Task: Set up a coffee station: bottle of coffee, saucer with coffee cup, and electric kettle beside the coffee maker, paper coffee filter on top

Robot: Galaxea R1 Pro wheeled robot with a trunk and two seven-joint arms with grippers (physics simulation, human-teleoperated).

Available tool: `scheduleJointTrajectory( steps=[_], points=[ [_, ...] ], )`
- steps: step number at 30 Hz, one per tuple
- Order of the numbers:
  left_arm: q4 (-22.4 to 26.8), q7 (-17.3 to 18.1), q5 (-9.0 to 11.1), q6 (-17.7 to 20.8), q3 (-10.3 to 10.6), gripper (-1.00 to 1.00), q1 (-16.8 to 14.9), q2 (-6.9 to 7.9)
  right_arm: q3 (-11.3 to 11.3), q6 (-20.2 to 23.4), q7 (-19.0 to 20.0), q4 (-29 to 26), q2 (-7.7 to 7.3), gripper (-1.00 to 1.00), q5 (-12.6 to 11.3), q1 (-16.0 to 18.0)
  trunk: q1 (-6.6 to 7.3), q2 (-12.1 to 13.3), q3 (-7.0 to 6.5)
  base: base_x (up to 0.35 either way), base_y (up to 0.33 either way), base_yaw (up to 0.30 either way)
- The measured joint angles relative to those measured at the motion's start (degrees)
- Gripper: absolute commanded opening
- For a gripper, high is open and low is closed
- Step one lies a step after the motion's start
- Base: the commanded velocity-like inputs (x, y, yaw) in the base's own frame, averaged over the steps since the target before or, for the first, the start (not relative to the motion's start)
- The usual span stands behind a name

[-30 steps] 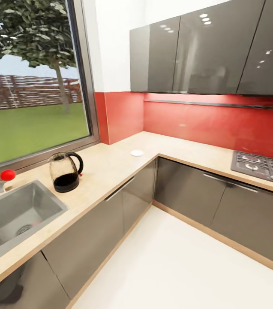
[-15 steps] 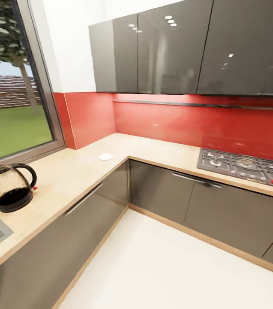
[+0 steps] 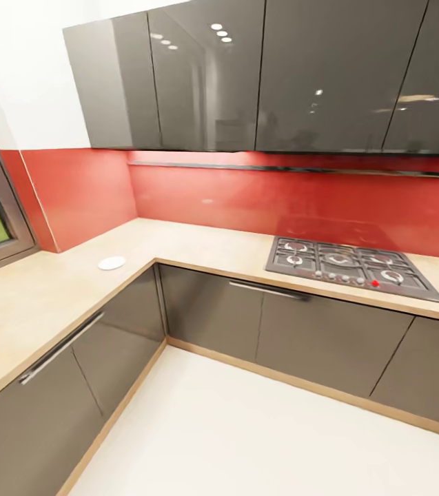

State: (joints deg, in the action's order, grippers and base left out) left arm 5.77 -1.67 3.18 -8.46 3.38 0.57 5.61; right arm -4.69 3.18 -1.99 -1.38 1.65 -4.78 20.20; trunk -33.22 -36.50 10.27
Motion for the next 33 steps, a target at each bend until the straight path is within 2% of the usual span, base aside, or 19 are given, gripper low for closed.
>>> scheduleJointTrajectory(
  steps=[8,16,33],
  points=[
    [0.0,0.0,0.0,-0.1,0.0,1.0,0.0,0.0,0.0,0.0,-0.1,0.0,0.0,1.0,0.0,0.0,0.0,0.0,0.0,0.188,-0.281,-0.252],
    [0.0,0.0,0.0,-0.1,0.0,1.0,0.0,0.0,-0.2,-0.4,0.0,0.0,0.14,1.0,0.2,0.0,0.01,0.0,0.01,0.229,-0.247,-0.019],
    [0.0,0.0,0.1,0.0,0.2,1.0,-0.1,-0.09,-0.2,-0.7,-0.1,-0.1,-0.16,1.0,0.3,0.0,0.02,0.0,0.01,0.321,-0.122,0.0]
  ],
)
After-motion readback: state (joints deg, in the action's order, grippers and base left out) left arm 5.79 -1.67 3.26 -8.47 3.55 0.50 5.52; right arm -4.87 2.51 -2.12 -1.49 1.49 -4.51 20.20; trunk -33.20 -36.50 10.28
